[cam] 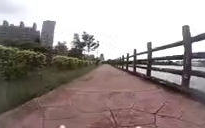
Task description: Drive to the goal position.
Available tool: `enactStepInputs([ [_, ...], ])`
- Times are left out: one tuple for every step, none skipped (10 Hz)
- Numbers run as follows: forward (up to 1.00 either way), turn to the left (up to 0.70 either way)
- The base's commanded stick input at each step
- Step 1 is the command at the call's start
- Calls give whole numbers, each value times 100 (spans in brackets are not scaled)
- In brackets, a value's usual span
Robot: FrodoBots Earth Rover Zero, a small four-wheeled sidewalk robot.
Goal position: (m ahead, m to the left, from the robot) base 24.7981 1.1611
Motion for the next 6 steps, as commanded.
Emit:
enactStepInputs([
  [100, -35],
  [100, -33],
  [100, -4],
  [100, 5],
  [100, 5],
  [100, 5],
])
